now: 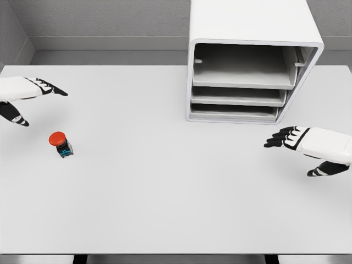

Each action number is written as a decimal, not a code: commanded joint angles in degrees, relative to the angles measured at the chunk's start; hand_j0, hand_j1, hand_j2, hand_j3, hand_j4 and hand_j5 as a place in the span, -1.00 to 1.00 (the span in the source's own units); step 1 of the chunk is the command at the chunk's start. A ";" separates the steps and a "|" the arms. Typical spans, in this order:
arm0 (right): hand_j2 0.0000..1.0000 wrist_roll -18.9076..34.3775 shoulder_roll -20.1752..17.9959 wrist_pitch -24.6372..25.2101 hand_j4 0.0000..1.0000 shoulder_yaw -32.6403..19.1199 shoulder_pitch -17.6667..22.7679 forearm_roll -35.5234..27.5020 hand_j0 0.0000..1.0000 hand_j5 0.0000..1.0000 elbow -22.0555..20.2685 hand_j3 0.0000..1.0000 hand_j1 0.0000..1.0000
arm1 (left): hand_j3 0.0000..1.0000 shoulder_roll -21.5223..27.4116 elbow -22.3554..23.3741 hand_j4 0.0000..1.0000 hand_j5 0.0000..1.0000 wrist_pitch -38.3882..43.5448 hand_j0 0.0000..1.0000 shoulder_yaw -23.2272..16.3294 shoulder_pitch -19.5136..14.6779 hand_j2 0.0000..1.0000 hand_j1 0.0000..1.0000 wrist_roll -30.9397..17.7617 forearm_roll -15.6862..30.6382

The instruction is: Slide open multi-storey tabletop storage cabinets and put open load switch and slide close multi-storey tabletop storage cabinets

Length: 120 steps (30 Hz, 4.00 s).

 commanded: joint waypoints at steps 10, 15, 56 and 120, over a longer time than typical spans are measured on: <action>1.00 -0.02 1.51 0.16 1.00 7.56 -9.23 -0.44 1.00 1.00 0.00 1.00 1.00 | 1.00 -0.45 -0.26 1.00 1.00 0.15 1.00 -3.46 2.38 1.00 1.00 0.01 0.45; 1.00 -0.02 3.62 0.16 1.00 13.01 -16.26 -0.53 1.00 1.00 0.00 1.00 1.00 | 1.00 -0.36 -2.80 1.00 1.00 0.15 1.00 -6.01 2.73 1.00 1.00 0.01 0.45; 1.00 -0.02 16.89 19.78 1.00 30.50 -41.04 5.09 1.00 1.00 13.89 1.00 1.00 | -0.22 1.92 -10.02 -0.22 -0.22 0.15 -0.22 -9.43 3.08 -0.22 -0.22 0.01 -0.69; 1.00 -0.02 8.72 0.16 1.00 23.56 -31.55 2.63 1.00 1.00 2.46 1.00 1.00 | -0.28 -2.03 -29.26 -0.28 -0.28 0.15 -0.28 -5.48 -10.81 -0.28 -0.28 0.01 9.85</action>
